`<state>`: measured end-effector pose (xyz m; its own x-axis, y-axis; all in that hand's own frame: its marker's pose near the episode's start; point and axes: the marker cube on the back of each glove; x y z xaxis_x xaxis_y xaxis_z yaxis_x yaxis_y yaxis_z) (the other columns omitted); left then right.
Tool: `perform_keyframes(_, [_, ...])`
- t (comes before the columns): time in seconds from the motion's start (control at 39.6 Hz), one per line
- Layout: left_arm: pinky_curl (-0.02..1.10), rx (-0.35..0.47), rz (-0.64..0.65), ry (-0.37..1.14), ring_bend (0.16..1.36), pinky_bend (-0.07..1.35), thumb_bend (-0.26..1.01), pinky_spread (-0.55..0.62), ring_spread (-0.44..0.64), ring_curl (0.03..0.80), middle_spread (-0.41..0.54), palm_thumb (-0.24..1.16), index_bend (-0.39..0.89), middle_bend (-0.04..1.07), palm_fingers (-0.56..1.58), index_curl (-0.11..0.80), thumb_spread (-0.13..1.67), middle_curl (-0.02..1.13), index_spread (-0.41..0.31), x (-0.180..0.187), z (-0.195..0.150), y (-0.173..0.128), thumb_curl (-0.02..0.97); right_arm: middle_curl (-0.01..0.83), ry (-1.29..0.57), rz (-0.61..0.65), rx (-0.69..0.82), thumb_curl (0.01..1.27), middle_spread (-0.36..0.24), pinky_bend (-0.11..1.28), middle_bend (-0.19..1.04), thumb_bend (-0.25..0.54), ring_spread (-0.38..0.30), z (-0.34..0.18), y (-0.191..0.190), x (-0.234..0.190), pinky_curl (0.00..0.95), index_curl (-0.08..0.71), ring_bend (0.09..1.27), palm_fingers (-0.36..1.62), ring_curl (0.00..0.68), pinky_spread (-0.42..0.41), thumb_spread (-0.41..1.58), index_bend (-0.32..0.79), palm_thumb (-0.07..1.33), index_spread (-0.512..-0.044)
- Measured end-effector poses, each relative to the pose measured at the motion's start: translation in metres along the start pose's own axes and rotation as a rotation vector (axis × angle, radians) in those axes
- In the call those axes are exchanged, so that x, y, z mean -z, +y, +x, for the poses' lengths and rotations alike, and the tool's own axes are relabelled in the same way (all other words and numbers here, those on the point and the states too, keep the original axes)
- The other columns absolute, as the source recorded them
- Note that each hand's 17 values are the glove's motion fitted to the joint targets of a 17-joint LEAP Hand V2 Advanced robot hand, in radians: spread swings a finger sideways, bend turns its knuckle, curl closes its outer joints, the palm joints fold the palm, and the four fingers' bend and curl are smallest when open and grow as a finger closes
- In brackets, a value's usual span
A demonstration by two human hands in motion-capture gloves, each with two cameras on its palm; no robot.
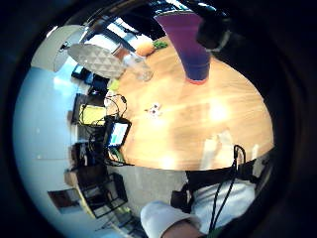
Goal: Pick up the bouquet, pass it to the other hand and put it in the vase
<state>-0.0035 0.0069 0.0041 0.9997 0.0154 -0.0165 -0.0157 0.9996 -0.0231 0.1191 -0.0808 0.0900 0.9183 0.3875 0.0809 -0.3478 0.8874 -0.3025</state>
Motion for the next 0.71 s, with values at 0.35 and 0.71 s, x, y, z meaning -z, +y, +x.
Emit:
perform_keyframes(0.35, [0.33,-0.017,-0.016,0.001,0.48,0.40,-0.02,0.27,0.25,0.275,0.098,0.19,0.16,0.17,0.39,0.329,1.19,0.28,-0.055,-0.005,0.008,-0.001,0.235,0.396,-0.045,-0.221,-0.038,0.28,0.037,0.78,0.35,-0.011,0.005,-0.002,0.072,-0.045,0.382,0.042,0.72,0.57,0.385,0.160,1.03,0.04,0.44,-0.148])
perform_keyframes(0.71, [0.34,-0.010,-0.009,-0.004,0.48,0.40,-0.02,0.27,0.25,0.279,0.098,0.19,0.16,0.16,0.39,0.340,1.19,0.28,-0.055,-0.006,0.006,-0.002,0.243,0.412,0.005,-0.198,-0.060,0.31,0.007,0.75,0.36,-0.013,-0.050,0.006,0.058,-0.086,0.370,0.064,0.70,0.62,0.385,0.106,1.01,0.05,0.56,-0.142])
